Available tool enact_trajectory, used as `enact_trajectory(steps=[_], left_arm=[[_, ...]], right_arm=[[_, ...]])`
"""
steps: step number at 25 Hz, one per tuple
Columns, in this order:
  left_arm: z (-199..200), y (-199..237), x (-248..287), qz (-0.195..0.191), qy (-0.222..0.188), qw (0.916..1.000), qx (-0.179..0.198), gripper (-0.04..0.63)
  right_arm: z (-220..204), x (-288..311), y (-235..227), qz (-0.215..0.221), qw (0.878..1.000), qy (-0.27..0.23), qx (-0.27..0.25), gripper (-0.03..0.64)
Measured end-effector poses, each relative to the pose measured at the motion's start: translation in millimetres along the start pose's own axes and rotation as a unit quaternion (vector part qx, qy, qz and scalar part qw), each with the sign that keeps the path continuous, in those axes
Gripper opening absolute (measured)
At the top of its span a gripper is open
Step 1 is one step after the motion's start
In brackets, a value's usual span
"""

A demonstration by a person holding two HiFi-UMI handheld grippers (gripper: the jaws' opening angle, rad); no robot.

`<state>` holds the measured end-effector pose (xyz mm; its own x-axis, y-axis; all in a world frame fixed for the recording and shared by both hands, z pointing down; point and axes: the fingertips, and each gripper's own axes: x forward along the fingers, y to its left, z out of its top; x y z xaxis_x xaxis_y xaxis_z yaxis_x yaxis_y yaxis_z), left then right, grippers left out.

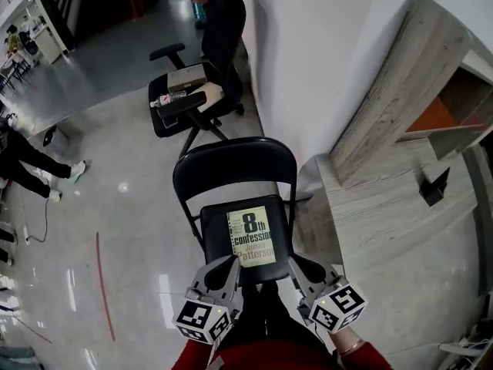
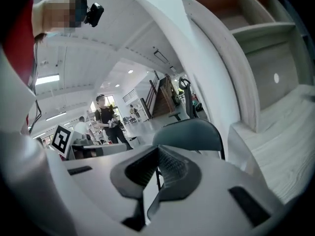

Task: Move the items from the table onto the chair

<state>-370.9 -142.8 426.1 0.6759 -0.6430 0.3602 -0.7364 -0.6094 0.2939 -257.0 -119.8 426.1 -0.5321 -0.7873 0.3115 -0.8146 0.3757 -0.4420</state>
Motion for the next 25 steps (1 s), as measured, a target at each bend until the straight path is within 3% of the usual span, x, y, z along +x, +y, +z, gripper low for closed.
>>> enact_trajectory(steps=[9, 25], left_arm=[[15, -16, -26, 0.014, -0.020, 0.9996, 0.012, 0.009], [5, -9, -45, 0.025, -0.024, 0.9994, 0.003, 0.008]], right_arm=[[7, -26, 20, -0.014, 1.000, -0.023, 0.008, 0.014], [10, -15, 33, 0.003, 1.000, -0.026, -0.013, 0.015]])
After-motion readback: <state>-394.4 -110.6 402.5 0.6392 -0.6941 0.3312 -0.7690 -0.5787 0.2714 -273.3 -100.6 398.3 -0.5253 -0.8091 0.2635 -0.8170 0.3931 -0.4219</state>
